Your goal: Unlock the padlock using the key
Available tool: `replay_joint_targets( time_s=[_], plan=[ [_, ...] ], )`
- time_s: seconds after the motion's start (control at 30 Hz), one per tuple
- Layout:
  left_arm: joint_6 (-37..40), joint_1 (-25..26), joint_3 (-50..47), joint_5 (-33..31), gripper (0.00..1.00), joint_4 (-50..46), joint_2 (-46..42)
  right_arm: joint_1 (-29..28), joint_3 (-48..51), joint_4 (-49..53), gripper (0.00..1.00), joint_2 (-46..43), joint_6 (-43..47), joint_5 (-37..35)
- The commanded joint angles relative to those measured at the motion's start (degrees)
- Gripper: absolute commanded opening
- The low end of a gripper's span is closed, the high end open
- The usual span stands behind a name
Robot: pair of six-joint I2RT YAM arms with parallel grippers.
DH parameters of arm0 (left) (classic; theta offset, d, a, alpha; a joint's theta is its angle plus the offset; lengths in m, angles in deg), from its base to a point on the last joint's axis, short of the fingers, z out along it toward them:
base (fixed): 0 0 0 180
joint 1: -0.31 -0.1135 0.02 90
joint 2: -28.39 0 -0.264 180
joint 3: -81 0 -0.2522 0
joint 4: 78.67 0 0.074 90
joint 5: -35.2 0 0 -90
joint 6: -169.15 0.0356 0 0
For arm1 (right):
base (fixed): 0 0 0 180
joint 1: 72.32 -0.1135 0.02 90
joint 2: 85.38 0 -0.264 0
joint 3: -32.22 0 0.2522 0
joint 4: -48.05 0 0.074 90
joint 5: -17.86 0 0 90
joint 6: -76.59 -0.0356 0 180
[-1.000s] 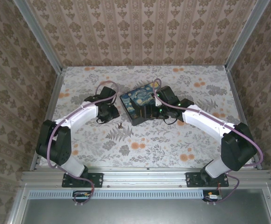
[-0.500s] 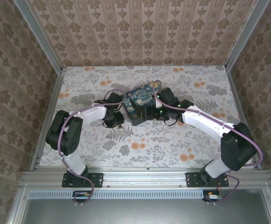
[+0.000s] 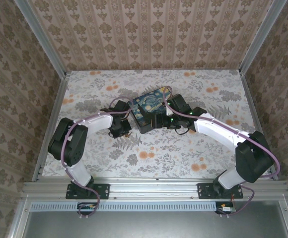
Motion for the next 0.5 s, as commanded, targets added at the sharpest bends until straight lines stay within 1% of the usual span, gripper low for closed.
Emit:
replay_joint_targets(
  time_s=[0.0,0.13,0.3,0.47],
  plan=[
    [0.34,-0.28,-2.46,-0.33,0.01,0.67,3.32,0.21,0.56,1.60,0.74,-2.11,-0.39,-1.32],
    [1.24,-0.80,-1.17,0.15,0.00,-0.14,1.78,0.08,0.65,1.65,0.74,-2.56,0.06,-0.90],
    [2.17,-1.26,0.62,0.82,0.00,-1.98,-2.26,-0.82,1.62,-1.92,0.74,-2.01,-0.02,2.72],
    [2.55,-1.22,1.63,0.82,0.00,-3.49,-5.45,-1.76,0.70,-2.29,0.73,0.05,-0.36,2.35]
  ],
)
